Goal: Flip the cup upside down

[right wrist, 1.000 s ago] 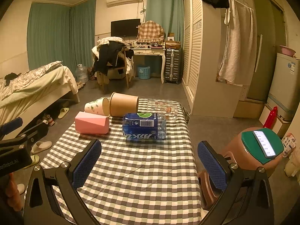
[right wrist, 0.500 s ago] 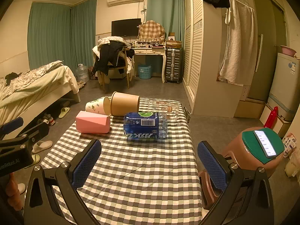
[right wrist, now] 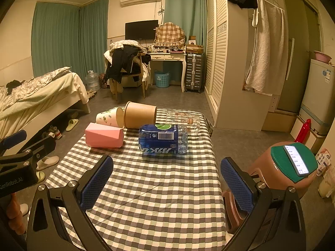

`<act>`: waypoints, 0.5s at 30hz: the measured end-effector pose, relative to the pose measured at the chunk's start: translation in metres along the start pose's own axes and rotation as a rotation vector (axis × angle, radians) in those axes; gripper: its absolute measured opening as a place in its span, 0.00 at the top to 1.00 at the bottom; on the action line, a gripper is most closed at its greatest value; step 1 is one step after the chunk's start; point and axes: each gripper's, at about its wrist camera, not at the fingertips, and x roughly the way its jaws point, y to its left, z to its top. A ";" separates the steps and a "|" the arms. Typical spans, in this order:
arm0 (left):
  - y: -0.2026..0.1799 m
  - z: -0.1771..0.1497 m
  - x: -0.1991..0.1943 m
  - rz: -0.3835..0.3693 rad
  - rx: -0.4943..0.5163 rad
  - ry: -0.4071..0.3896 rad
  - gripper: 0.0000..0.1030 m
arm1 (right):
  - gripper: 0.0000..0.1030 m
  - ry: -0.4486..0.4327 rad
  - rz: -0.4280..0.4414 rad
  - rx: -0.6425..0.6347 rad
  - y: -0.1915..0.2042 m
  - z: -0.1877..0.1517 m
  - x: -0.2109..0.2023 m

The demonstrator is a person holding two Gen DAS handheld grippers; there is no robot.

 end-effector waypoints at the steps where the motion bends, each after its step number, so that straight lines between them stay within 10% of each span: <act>1: 0.000 0.000 0.000 -0.001 0.001 0.000 0.00 | 0.00 0.000 -0.001 0.000 0.001 0.000 0.000; 15: 0.003 -0.003 -0.002 0.006 -0.002 0.001 0.00 | 0.00 0.008 0.005 -0.006 0.002 -0.001 0.002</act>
